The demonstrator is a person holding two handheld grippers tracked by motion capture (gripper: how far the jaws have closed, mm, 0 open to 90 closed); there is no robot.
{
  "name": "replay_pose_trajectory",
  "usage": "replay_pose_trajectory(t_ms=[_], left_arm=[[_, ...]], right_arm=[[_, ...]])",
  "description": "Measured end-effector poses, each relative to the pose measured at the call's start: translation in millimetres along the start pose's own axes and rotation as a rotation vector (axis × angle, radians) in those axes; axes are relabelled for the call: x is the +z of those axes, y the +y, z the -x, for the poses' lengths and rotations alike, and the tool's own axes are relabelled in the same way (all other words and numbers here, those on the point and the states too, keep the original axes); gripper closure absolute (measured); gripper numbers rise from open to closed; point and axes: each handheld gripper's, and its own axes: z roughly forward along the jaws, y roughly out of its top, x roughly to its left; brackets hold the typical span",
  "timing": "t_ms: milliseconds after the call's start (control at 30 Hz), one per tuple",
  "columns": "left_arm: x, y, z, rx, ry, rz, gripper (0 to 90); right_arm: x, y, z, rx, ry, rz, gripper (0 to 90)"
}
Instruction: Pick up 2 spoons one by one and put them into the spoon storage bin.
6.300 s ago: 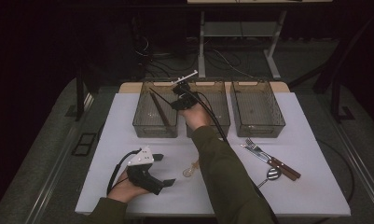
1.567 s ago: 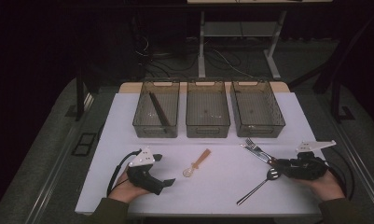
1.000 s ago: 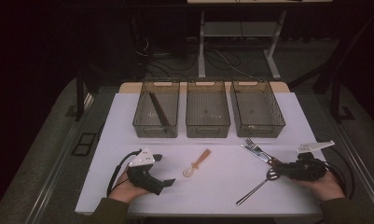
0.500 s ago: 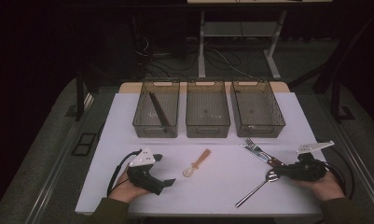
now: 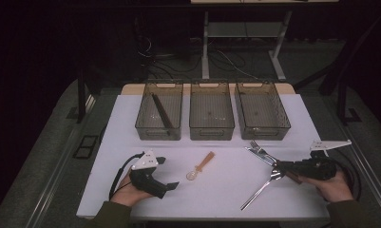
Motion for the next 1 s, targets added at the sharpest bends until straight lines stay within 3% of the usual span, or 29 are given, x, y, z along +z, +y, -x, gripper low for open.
replay_pose_trajectory(t_ms=[267, 633, 1000], left_arm=[[0.5, 0.1, -0.1, 0.001, -0.001, -0.004, 0.0], [1.5, 0.2, 0.6, -0.002, -0.006, -0.004, 0.0], [1.3, 0.4, 0.4, 0.000, -0.010, -0.001, 0.0]], right_arm=[[0.3, 17.9, -7.9, -0.047, -0.044, 0.020, 88.8], [5.9, 42.6, -11.4, -0.048, -0.108, 0.059, 89.0], [12.9, 71.0, -19.1, -0.035, -0.118, 0.110, 89.0]])
